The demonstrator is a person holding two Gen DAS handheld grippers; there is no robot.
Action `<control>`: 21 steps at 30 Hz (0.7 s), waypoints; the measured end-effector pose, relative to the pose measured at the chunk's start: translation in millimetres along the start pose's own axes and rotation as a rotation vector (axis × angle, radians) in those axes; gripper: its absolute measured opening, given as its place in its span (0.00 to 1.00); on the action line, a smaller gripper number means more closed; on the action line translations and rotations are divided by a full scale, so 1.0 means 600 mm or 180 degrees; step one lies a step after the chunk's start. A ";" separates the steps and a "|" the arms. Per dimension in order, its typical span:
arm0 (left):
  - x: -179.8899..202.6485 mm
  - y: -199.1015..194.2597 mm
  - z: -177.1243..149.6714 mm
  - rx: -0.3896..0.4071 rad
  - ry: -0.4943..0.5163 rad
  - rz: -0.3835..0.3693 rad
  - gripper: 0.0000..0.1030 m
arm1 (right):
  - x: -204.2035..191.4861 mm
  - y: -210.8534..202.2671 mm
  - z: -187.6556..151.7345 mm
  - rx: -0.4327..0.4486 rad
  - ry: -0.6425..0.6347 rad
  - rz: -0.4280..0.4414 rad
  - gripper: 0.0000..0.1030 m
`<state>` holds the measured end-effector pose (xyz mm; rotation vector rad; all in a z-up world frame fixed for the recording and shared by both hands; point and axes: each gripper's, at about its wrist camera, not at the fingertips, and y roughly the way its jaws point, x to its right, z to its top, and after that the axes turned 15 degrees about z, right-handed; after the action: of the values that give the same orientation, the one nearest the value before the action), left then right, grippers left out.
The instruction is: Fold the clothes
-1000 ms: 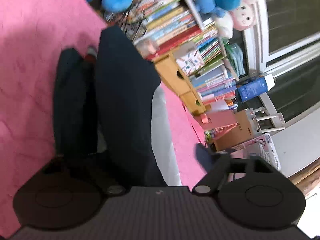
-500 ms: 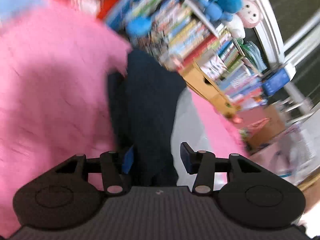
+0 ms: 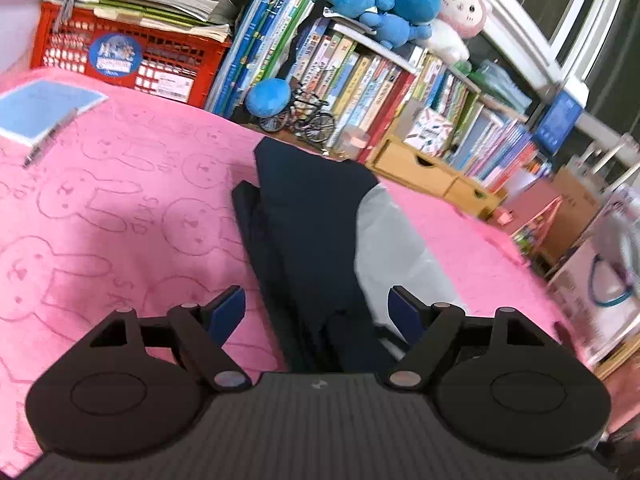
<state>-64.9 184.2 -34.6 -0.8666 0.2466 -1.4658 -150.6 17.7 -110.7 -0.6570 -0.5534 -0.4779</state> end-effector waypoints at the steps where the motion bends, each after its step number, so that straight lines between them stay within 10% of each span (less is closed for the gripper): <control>1: -0.003 0.010 0.002 -0.0074 -0.0073 -0.0088 0.76 | -0.004 0.007 0.002 -0.0003 -0.0089 -0.0048 0.37; 4: -0.013 0.040 0.007 -0.0296 -0.0293 -0.0351 0.76 | 0.001 0.004 0.004 0.0055 -0.0041 -0.0179 0.18; 9: -0.028 0.090 0.012 -0.0664 -0.0648 -0.0780 0.69 | 0.001 -0.036 -0.009 0.0196 -0.0026 -0.0402 0.14; 16: -0.014 0.142 0.013 -0.0907 -0.0733 -0.0941 0.18 | -0.002 -0.050 -0.020 0.0168 0.0022 -0.0373 0.12; 21: -0.028 0.161 0.058 -0.0817 -0.0780 -0.0852 0.12 | 0.004 -0.056 -0.021 0.0157 0.0078 -0.0385 0.09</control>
<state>28.1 200.0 -78.6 -1.3174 0.1401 -1.5767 -163.6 -14.9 -103.0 -0.5721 -0.5819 -0.5832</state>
